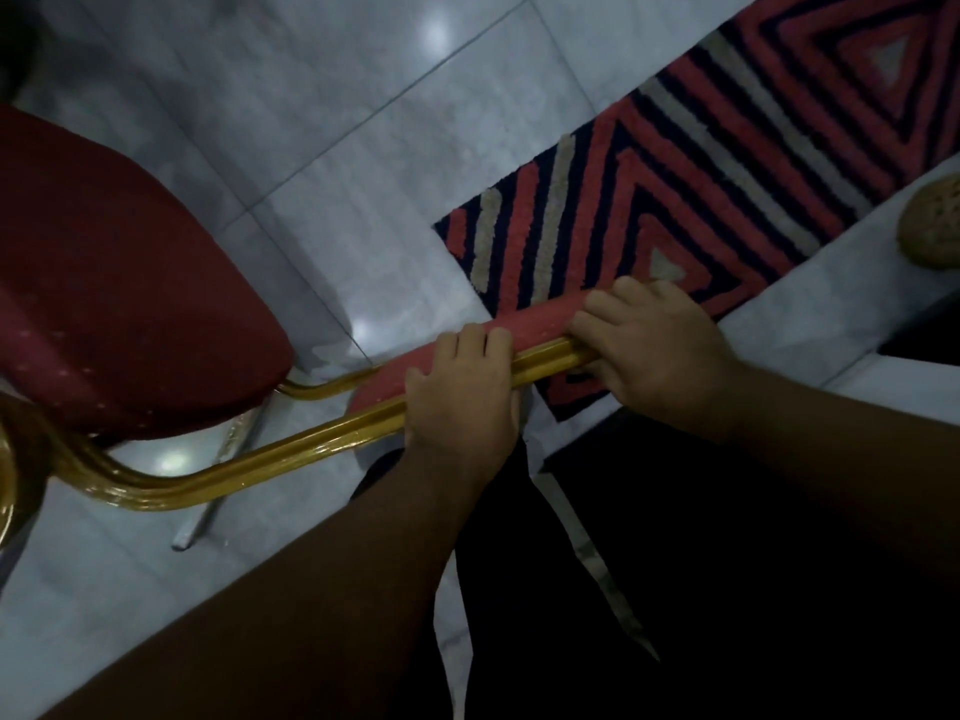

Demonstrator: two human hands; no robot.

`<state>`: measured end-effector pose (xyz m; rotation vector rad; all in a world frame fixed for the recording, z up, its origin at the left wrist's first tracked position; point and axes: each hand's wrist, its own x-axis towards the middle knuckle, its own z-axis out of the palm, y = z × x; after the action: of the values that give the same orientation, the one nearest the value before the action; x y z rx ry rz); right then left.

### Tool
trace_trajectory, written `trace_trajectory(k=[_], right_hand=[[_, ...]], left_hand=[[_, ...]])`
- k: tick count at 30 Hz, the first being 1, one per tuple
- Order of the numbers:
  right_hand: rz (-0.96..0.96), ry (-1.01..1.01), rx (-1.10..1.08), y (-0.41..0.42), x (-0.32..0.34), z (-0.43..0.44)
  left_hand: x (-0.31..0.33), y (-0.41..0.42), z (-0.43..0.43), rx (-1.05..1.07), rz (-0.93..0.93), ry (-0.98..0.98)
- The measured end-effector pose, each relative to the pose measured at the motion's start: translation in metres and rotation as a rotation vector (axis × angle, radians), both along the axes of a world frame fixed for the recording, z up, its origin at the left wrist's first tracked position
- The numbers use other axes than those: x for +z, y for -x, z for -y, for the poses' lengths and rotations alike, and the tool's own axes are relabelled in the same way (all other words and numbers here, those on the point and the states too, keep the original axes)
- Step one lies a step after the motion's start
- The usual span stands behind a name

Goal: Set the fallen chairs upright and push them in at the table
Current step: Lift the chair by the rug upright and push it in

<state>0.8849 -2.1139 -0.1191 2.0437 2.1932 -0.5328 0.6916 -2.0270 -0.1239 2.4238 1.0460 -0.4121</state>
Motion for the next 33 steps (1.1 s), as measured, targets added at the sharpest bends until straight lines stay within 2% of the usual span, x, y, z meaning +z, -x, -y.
trace_trajectory(k=[4, 11, 16, 20, 22, 28, 33], right_hand=[[0.018, -0.069, 0.060, 0.016, 0.038, -0.003], [0.013, -0.155, -0.005, 0.077, 0.144, -0.020], [-0.217, -0.109, -0.182, 0.134, 0.241, -0.022], [-0.454, -0.047, -0.319, 0.164, 0.289, -0.003], [-0.503, -0.073, -0.286, 0.188, 0.308, 0.000], [-0.482, -0.354, -0.139, 0.270, 0.354, 0.000], [-0.436, -0.519, 0.064, 0.346, 0.389, 0.001]], left_hand=[[0.037, -0.005, 0.004, -0.019, 0.140, 0.072], [0.123, 0.060, -0.010, 0.024, 0.354, -0.019], [0.218, 0.142, -0.032, 0.071, 0.476, 0.056], [0.273, 0.214, -0.036, 0.131, 0.539, 0.068], [0.294, 0.247, -0.032, 0.155, 0.555, 0.059], [0.351, 0.321, -0.001, 0.261, 0.567, -0.072], [0.400, 0.360, 0.036, 0.117, 0.590, -0.176]])
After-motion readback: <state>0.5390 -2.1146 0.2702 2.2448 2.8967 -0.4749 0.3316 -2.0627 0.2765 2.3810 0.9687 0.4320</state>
